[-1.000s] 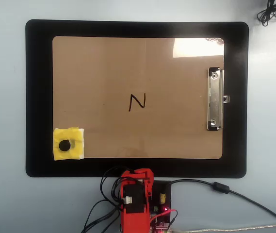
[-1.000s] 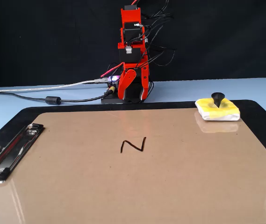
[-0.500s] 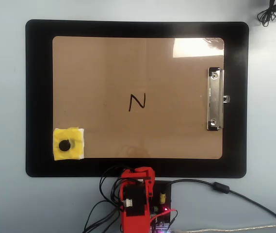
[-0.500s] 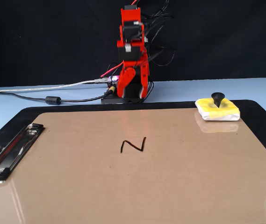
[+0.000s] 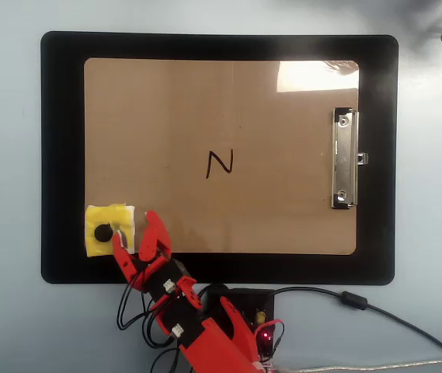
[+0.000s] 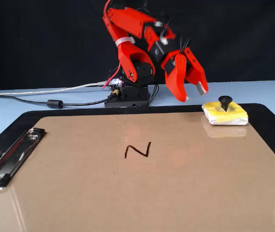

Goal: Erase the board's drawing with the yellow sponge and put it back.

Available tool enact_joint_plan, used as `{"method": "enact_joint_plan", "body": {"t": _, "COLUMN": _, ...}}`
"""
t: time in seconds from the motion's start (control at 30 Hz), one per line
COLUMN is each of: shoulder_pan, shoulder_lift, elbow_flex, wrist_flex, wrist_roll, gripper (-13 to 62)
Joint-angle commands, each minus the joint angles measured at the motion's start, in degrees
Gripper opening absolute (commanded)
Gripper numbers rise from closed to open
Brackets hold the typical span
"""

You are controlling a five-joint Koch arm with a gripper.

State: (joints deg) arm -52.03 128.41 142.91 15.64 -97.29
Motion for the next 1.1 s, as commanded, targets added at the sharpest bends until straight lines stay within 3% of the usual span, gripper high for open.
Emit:
{"method": "enact_joint_plan", "body": {"t": 0.0, "shoulder_pan": -5.36, "shoulder_lift": -2.02, "elbow_flex": 1.49, "wrist_flex": -19.42, "wrist_roll": -1.93, "gripper": 32.7}}
{"method": "enact_joint_plan", "body": {"t": 0.27, "shoulder_pan": -9.23, "shoulder_lift": -18.46, "elbow_flex": 1.32, "wrist_flex": -31.11, "wrist_roll": -1.49, "gripper": 32.7}}
{"method": "enact_joint_plan", "body": {"t": 0.7, "shoulder_pan": -10.81, "shoulder_lift": -27.25, "elbow_flex": -1.41, "wrist_flex": -31.82, "wrist_roll": 2.11, "gripper": 30.5}}
{"method": "enact_joint_plan", "body": {"t": 0.77, "shoulder_pan": -10.81, "shoulder_lift": -27.33, "elbow_flex": -1.41, "wrist_flex": -31.82, "wrist_roll": 2.20, "gripper": 26.0}}
{"method": "enact_joint_plan", "body": {"t": 0.97, "shoulder_pan": -10.11, "shoulder_lift": -27.42, "elbow_flex": -1.23, "wrist_flex": -31.73, "wrist_roll": 2.20, "gripper": -7.6}}
{"method": "enact_joint_plan", "body": {"t": 1.07, "shoulder_pan": -9.05, "shoulder_lift": -27.60, "elbow_flex": -1.67, "wrist_flex": -31.73, "wrist_roll": 2.20, "gripper": -8.1}}
